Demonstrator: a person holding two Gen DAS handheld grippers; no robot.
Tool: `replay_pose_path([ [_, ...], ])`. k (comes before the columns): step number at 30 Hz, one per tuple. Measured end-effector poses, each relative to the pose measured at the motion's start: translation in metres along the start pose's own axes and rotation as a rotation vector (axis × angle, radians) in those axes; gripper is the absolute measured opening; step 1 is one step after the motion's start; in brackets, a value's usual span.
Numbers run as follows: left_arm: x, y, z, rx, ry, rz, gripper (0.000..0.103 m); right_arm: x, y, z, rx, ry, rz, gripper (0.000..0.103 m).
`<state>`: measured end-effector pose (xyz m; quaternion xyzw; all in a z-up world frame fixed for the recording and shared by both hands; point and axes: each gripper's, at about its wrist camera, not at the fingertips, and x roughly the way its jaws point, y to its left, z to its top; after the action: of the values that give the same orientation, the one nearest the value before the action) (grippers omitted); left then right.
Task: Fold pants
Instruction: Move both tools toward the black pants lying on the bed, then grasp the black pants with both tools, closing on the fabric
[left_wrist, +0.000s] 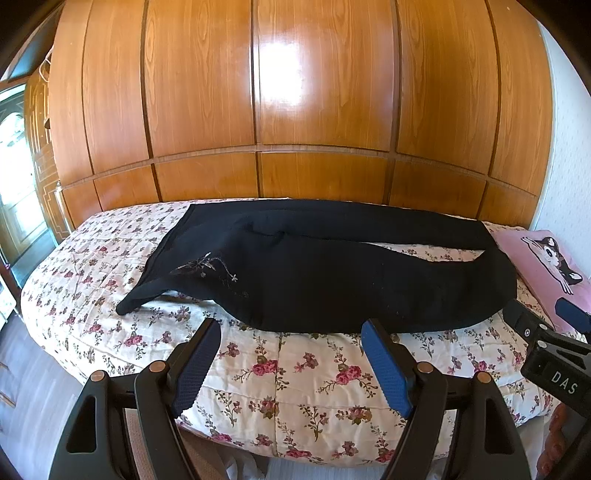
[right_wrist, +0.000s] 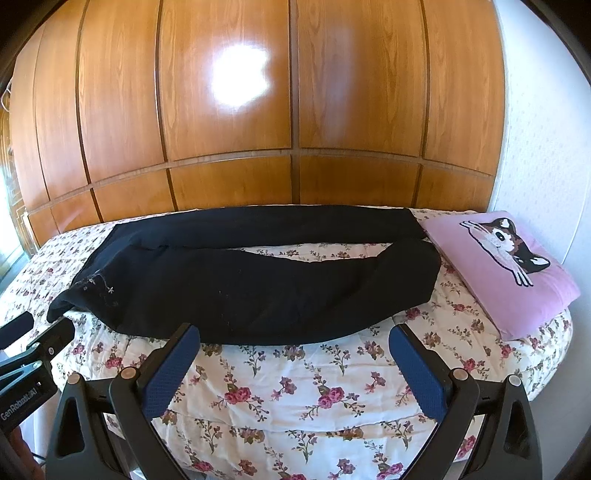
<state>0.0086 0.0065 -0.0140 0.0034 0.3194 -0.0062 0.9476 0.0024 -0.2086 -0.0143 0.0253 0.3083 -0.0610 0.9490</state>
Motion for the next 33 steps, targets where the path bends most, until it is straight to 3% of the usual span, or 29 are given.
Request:
replay_pose_path([
  [10,0.007,0.001,-0.001,-0.010,0.039,-0.014,0.080,0.003,-0.001,-0.001,0.001,0.007,-0.006,0.103],
  [17,0.025,0.013,-0.005,-0.083,0.128,-0.097,0.080,0.018,-0.011,-0.004,0.022,0.067,-0.038,0.103],
  [25,0.042,0.045,-0.012,-0.241,0.124,-0.225,0.080,0.042,-0.026,-0.009,0.032,0.143,-0.070,0.103],
  [33,0.063,0.084,-0.006,-0.279,0.080,-0.168,0.078,0.071,-0.048,-0.013,0.034,0.211,-0.135,0.103],
])
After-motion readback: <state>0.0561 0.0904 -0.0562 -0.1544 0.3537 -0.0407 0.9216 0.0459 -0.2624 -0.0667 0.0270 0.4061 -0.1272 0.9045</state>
